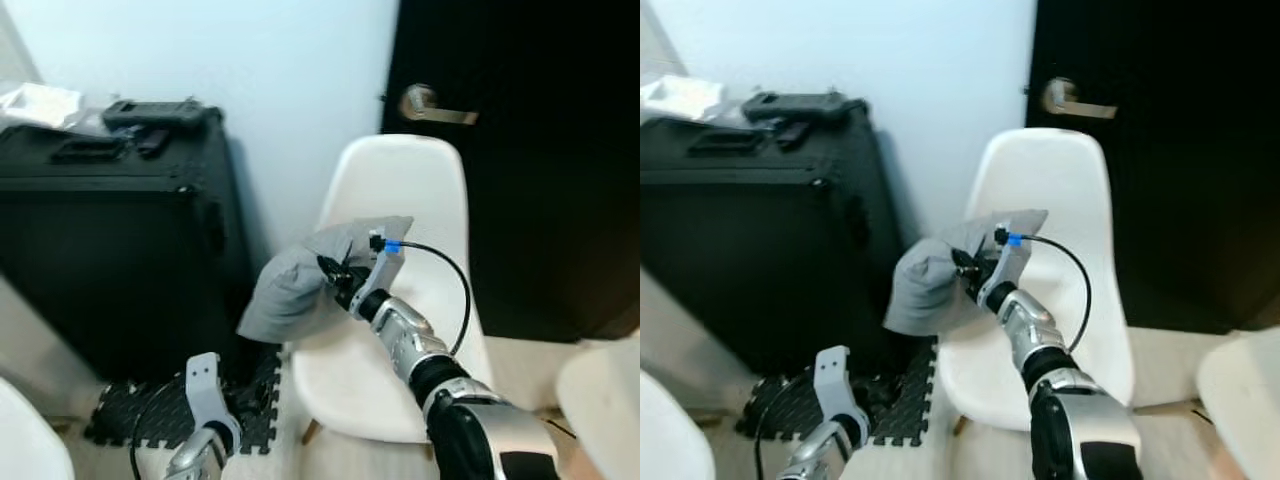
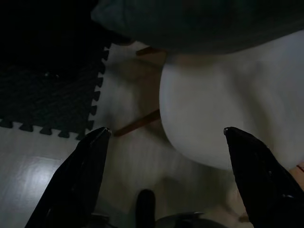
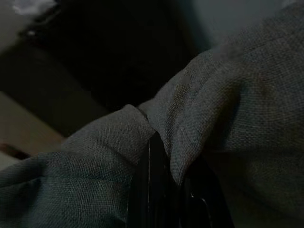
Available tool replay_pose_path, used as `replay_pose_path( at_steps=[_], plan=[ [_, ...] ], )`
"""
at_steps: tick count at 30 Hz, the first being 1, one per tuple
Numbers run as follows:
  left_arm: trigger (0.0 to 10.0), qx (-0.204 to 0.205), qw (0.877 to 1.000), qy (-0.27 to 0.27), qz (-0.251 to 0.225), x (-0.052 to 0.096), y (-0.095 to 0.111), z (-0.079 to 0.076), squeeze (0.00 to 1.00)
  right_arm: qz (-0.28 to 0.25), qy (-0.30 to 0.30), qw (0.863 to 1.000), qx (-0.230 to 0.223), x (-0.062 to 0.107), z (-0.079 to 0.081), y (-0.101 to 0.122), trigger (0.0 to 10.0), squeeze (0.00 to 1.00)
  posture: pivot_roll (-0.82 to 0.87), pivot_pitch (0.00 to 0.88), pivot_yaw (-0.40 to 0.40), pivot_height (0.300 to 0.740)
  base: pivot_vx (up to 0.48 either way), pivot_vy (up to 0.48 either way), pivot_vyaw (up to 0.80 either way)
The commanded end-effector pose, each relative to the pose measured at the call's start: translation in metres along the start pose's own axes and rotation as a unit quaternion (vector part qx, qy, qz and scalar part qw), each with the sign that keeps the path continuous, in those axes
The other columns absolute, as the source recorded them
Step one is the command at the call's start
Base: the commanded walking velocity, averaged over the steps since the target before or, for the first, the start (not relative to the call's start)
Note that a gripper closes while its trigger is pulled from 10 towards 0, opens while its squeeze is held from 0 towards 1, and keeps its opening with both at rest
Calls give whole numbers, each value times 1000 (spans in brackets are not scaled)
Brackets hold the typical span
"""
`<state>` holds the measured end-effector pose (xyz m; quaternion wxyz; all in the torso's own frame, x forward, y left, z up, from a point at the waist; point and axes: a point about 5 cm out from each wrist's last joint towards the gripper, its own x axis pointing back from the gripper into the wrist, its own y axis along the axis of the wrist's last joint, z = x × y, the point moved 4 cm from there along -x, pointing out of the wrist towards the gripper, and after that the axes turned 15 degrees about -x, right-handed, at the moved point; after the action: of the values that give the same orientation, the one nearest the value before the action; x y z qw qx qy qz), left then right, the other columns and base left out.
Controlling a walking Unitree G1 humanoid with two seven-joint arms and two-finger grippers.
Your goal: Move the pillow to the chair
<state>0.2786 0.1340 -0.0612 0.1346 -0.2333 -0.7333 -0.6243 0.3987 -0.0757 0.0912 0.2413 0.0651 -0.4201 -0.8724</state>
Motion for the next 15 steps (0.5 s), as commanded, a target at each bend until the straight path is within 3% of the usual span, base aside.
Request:
replay_pose_path(
  at_steps=[1, 6, 12, 15],
  plan=[
    [10000, 3, 1000, -2, 3, 0, -1, -2, 0, -8, -18, 1000, 8, 3, -8, 3, 10000, 0, -31, 78, -44, 740, 0, 0, 0],
    [10000, -1, 1000, -7, -1, 0, 0, -3, 0, -7, -17, 1000, 6, 3, -8, 3, 10000, 0, -33, 80, -43, 740, 0, 0, 0],
    [10000, -3, 1000, 4, 5, 0, -1, 0, 0, -7, -8, 1000, 6, 2, -5, 3, 10000, 0, -32, 79, -41, 740, 0, -449, 0],
    [10000, 2, 1000, 13, 2, 0, 1, 3, 0, -2, -7, 1000, 11, 1, -3, 0, 10000, 0, -31, 79, -40, 740, 0, 0, 0]
  ],
)
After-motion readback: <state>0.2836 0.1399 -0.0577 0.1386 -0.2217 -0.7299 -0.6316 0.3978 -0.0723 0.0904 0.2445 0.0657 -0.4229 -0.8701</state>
